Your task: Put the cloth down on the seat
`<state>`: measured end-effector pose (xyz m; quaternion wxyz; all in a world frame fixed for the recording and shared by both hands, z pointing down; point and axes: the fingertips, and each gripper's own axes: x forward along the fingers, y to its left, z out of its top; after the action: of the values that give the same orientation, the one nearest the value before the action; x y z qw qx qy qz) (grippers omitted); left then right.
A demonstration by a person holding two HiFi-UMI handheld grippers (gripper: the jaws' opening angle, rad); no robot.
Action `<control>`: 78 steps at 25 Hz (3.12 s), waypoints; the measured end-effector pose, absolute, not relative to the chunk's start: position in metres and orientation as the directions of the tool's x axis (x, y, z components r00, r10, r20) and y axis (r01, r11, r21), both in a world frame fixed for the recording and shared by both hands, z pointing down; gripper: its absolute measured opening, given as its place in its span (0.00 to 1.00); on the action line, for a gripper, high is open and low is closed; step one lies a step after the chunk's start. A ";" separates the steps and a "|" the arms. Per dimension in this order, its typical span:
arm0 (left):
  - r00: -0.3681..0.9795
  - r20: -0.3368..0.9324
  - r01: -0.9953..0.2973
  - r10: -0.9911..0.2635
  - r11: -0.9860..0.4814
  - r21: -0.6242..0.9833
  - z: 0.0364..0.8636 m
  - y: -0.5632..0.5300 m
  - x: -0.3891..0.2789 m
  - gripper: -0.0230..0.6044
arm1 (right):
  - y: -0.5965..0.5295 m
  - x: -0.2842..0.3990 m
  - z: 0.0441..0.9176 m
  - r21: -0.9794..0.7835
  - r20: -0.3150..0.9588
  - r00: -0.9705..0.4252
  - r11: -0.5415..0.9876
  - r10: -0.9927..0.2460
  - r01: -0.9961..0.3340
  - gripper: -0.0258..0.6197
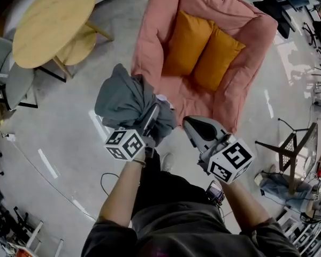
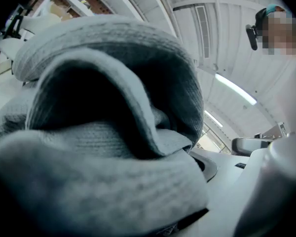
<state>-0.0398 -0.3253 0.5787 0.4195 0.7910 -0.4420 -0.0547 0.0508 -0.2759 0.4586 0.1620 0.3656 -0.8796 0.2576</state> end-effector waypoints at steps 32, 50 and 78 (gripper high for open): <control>0.460 0.534 -0.698 -0.710 0.083 0.712 0.681 -0.306 -0.070 0.77 | -0.267 0.015 0.506 -0.435 0.490 -0.724 0.584 -0.485 -0.685 0.07; 0.438 0.553 -0.770 -0.709 0.022 0.638 0.654 -0.262 -0.072 0.76 | -0.255 0.015 0.487 -0.419 0.463 -0.730 0.602 -0.502 -0.680 0.07; 0.541 0.310 -0.841 -0.782 -0.504 0.197 0.400 -0.235 -0.032 0.05 | -0.237 0.022 0.362 -0.395 0.292 -0.758 0.648 -0.583 -0.651 0.06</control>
<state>-0.0325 -0.2352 0.3998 0.1634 0.8623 -0.4707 0.0904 0.0217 -0.2369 0.3620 0.0692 0.3406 -0.9052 0.2444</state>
